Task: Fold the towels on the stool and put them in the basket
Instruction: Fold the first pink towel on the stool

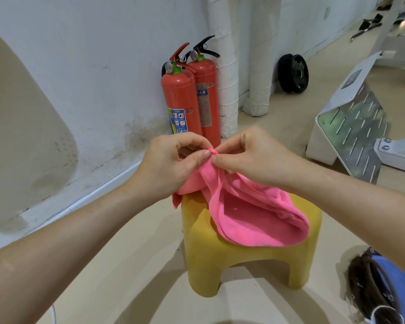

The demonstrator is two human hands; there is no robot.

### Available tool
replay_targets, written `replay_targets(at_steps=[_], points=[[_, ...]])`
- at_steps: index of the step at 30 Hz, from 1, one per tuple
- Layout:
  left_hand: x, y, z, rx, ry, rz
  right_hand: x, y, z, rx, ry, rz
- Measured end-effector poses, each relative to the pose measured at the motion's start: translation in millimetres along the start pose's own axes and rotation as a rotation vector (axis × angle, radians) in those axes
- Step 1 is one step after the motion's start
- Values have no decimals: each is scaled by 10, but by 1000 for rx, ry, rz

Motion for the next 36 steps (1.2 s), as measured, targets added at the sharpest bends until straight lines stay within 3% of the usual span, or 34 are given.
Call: replay_targets(at_steps=[5, 12, 16, 19, 27, 31, 36], points=[[35, -45, 42, -91, 38, 19, -46, -27, 29, -31, -94, -100], [171, -29, 116, 13, -61, -122, -159, -209, 124, -68, 55, 103], [248, -61, 236, 69, 12, -94, -139, -282, 182, -178, 126, 259], [288, -226, 401, 182, 25, -121, -47, -343, 237, -217, 26, 2], [197, -798, 711, 562, 7, -67, 226, -884, 388, 32, 90, -525], [90, -967, 745, 616, 22, 29, 231, -1192, 427, 152, 247, -390], [56, -1005, 716, 605, 10, 38, 160, -1304, 499, 395, 226, -289]])
Point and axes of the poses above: each hand's wrist, its own z-axis towards the middle knuckle, its own y-axis out of the palm, x = y × z, the point moved 5 cm from there along z, towards the middle knuckle, and after that the axes turned 15 degrees about x, right-handed, at the moved point
